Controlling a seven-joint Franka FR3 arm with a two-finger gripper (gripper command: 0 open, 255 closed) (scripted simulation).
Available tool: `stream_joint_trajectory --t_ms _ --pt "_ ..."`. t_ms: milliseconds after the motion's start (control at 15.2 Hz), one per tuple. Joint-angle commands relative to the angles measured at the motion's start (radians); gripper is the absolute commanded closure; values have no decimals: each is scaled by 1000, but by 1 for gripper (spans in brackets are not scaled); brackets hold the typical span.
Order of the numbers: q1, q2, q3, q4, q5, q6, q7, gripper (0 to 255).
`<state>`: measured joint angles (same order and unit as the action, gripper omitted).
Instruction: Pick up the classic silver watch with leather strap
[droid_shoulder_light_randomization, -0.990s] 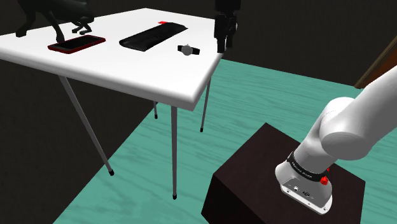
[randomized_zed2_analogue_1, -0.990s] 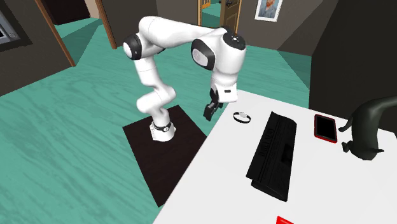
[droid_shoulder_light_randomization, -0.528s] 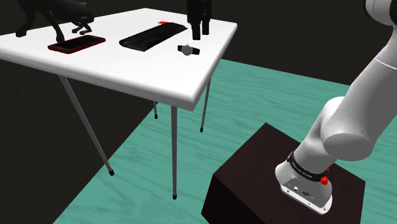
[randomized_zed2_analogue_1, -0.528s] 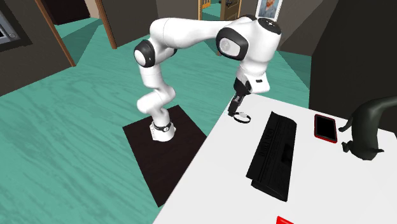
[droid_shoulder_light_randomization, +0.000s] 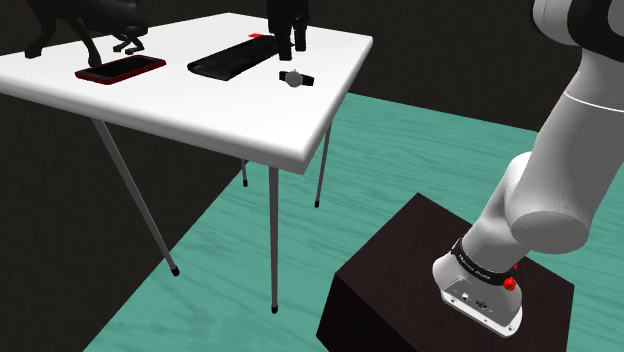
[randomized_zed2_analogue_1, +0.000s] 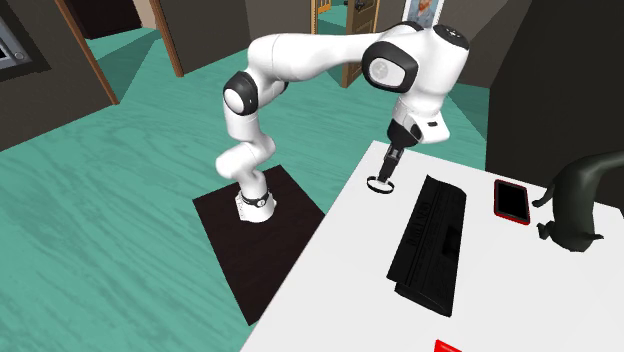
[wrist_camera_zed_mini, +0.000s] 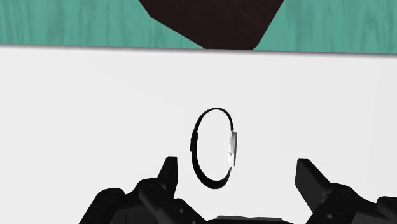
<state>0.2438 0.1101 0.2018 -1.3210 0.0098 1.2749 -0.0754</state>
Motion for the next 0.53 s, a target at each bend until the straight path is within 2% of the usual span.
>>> stream_joint_trajectory --t_ms 0,198,264,462 --pt "-2 -16 -1 -47 3 32 -3 0" --pt "-3 -26 -2 -82 4 57 -5 0" --pt "-3 -27 -2 -85 5 59 -5 255" --pt "-3 -28 -2 -86 5 59 -5 255"
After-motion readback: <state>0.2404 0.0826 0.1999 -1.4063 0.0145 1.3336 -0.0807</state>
